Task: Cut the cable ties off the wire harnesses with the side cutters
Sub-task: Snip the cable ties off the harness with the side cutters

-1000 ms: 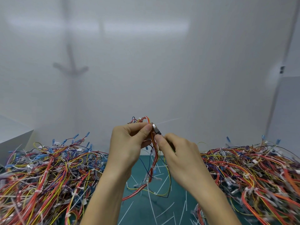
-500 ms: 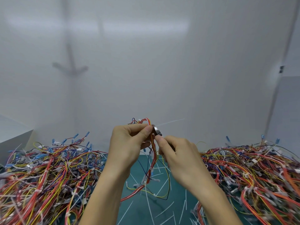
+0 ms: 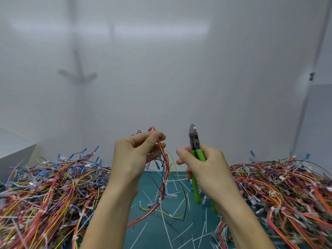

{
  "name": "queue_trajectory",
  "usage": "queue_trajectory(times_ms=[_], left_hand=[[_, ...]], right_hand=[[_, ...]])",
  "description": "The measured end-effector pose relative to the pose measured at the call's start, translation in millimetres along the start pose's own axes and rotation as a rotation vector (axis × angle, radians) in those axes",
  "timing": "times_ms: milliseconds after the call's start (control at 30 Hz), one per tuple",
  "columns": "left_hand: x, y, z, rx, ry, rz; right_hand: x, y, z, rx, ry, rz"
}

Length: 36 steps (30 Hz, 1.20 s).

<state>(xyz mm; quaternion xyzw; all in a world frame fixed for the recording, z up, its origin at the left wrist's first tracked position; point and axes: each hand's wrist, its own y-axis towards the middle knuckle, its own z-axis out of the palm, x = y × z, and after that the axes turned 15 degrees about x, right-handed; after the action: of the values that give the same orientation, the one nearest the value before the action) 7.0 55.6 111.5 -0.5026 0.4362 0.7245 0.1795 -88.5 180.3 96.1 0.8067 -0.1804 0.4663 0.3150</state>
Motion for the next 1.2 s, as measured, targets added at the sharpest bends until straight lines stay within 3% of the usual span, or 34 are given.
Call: queue_trajectory(times_ms=[233,533,633,833,1033,1200], left_hand=[[-3.6,0.5,0.5,-0.048,-0.192,-0.014],[-4.4,1.5,-3.9,0.067,-0.362,-0.051],[-4.0,1.7,-6.0,0.102,-0.354,-0.045],[-4.8,-1.0,-4.8,0.195,-0.231,-0.017],[-4.1,-1.0,-9.3,0.22,0.128,0.008],[-2.1,-3.1,-12.5,0.444,0.277,-0.092]], right_hand=[[2.5,-3.2,4.4,0.164,-0.073,0.02],[3.8,-4.2,8.0,0.084,-0.31,-0.032],[4.1,-5.0,6.5,0.123,-0.26,-0.036],[2.9,-4.1,10.4,0.124,-0.213,-0.072],[2.5,-3.1,4.0,0.077,-0.08,-0.146],[2.2,-2.7,3.8,0.047,-0.011,-0.184]])
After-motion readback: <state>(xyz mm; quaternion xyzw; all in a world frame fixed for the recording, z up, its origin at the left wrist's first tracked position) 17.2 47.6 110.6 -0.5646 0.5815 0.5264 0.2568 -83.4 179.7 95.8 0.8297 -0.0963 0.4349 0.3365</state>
